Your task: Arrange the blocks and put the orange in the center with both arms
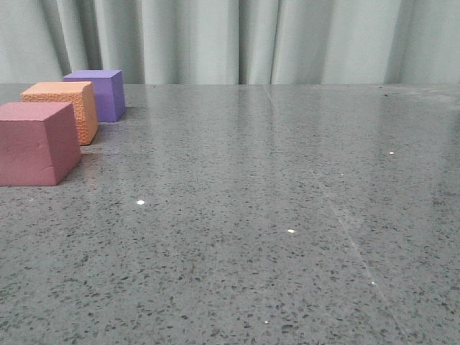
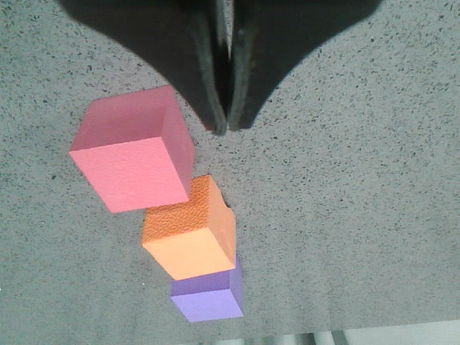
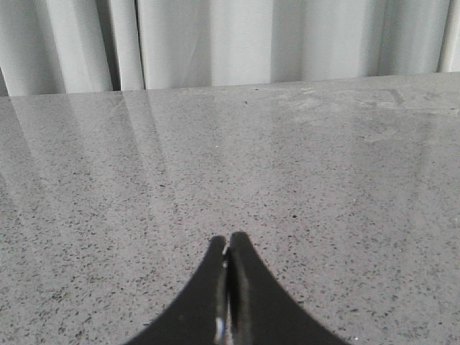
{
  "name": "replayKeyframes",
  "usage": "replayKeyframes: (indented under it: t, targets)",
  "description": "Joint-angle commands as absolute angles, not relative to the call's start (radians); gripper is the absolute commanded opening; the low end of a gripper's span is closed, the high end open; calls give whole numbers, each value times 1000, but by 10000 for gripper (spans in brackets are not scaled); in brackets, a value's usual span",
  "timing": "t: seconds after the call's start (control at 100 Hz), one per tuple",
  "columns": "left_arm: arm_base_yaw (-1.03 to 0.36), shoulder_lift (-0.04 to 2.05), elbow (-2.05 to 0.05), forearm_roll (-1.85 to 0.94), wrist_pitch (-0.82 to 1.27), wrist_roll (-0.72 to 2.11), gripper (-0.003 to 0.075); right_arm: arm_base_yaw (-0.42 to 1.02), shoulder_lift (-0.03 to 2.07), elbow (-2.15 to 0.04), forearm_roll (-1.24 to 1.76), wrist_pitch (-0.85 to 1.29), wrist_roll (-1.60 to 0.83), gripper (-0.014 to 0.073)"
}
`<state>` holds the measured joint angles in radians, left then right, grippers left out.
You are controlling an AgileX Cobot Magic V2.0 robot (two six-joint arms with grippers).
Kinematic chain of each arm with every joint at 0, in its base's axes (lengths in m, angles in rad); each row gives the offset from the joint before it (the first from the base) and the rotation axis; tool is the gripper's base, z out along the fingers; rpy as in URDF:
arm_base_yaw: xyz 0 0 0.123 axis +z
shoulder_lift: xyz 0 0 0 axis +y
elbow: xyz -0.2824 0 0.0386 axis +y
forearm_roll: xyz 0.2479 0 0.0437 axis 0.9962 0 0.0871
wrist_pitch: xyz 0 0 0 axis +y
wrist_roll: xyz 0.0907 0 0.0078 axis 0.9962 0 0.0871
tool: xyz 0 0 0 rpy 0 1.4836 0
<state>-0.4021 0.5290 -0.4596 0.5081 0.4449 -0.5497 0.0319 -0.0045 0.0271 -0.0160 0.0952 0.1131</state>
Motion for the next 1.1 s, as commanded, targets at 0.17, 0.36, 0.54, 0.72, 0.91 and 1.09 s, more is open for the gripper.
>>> replayKeyframes:
  t: [0.17,0.36,0.54,0.72,0.91,1.09]
  targets:
    - [-400,528,-485,524,380,-549,-19,29,4,13,-12,14,106,-67]
    - [-400,528,-485,524,380,-549,-19,29,4,13,-12,14,106,-67]
    - [-400,528,-485,545,368,-549,-19,29,4,13,-12,14,106,-67]
    - [-398,502,-445,562,227,-547,-19,29,4,13,-12,14,106,-67]
    - [-320,435,-370,432,116,-445,-19,29,4,13,-12,14,106,-67]
    - [-182,376,-272,225,-35,-225,-19,29,4,13,-12,14,106,-67]
